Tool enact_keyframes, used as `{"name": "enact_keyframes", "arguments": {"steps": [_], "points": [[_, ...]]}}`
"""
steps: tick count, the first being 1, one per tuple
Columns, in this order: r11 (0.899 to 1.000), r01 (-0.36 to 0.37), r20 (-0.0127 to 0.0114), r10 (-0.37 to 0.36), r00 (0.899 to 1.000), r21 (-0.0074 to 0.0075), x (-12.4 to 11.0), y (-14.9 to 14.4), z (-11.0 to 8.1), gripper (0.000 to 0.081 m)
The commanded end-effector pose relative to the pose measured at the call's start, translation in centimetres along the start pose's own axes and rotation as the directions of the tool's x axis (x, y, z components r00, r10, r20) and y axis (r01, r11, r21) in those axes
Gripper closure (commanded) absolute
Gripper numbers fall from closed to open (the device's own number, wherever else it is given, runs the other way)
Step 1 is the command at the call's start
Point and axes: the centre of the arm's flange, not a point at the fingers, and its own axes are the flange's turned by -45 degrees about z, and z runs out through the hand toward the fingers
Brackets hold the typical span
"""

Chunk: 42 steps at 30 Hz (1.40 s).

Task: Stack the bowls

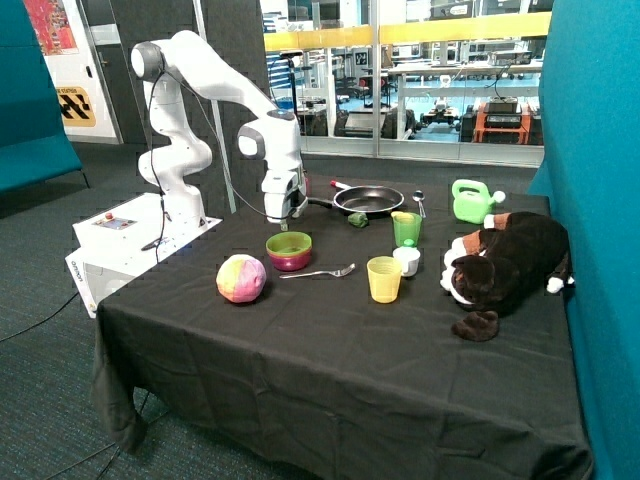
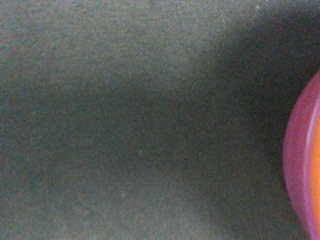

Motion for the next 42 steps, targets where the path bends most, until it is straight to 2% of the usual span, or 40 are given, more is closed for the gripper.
{"name": "enact_keyframes", "arguments": {"steps": [1,19,28,42], "points": [[1.0,0.008,0.0035,-0.008,1.0,0.0047,-1.2,0.0,-1.0,0.0293],[1.0,0.013,0.0035,-0.013,1.0,0.0047,-3.7,-0.2,-3.3,0.0334],[0.999,0.036,0.0033,-0.036,0.999,0.0048,-4.9,-0.6,-3.5,0.0337],[1.0,0.007,0.0035,-0.007,1.0,0.0047,-5.6,1.7,-3.7,0.0346]]}}
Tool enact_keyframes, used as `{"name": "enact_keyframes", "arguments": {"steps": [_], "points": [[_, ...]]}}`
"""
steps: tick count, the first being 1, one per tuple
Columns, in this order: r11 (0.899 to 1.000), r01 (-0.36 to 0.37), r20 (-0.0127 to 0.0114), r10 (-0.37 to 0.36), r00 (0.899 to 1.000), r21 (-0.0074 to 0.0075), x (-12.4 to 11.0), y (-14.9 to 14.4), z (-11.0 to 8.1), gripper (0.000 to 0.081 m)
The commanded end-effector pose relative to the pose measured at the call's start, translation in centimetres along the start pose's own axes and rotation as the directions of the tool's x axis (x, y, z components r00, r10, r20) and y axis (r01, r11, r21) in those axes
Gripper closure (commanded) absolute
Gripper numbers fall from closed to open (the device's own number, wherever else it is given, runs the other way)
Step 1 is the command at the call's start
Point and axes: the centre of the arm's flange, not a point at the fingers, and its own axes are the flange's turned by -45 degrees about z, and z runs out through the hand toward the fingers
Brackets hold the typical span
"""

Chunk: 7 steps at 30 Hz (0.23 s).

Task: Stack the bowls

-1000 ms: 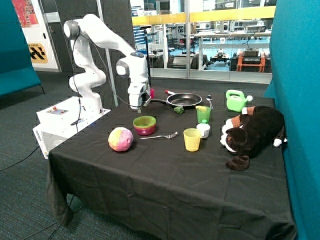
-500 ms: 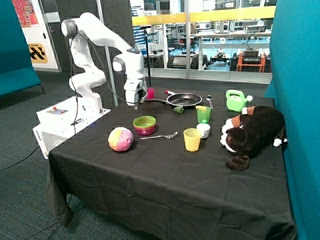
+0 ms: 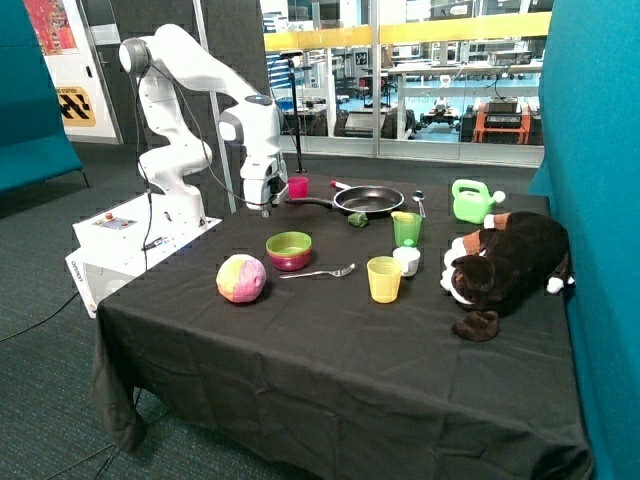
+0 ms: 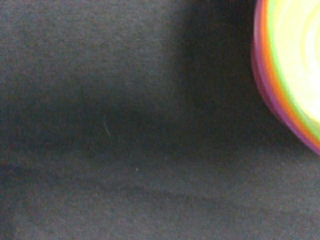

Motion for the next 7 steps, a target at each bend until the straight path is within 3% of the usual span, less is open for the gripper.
{"name": "enact_keyframes", "arguments": {"steps": [1,7], "points": [[1.0,-0.007,0.0029,0.007,1.0,-0.0014,-0.46,1.14,-0.39,0.0348],[1.0,0.013,0.003,-0.013,1.0,-0.0013,-0.29,0.89,-0.82,0.035]]}}
